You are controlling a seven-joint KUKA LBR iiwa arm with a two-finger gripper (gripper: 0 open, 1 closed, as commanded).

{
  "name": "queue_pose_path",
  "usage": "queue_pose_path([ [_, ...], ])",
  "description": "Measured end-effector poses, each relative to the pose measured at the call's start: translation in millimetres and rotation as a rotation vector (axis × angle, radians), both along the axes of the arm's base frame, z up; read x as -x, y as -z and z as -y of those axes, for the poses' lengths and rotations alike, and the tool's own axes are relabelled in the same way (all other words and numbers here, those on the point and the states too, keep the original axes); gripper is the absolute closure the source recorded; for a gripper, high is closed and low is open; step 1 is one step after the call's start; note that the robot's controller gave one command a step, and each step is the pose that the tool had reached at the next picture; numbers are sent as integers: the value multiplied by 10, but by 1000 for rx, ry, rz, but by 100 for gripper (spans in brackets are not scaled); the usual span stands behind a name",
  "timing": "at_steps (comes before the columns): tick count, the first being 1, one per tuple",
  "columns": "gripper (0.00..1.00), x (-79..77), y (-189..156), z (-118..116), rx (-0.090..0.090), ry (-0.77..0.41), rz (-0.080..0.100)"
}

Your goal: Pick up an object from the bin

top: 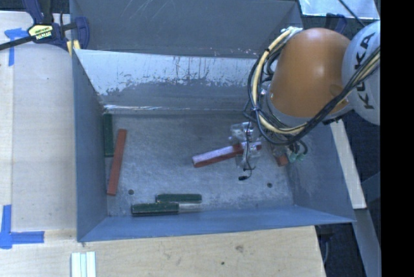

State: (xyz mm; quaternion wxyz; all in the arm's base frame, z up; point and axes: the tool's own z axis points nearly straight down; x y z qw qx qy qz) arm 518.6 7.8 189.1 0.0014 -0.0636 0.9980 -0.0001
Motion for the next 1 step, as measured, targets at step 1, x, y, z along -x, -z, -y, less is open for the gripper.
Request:
queue_pose_path([
  [1,100,-19,-1165,74,2,-370,6],
])
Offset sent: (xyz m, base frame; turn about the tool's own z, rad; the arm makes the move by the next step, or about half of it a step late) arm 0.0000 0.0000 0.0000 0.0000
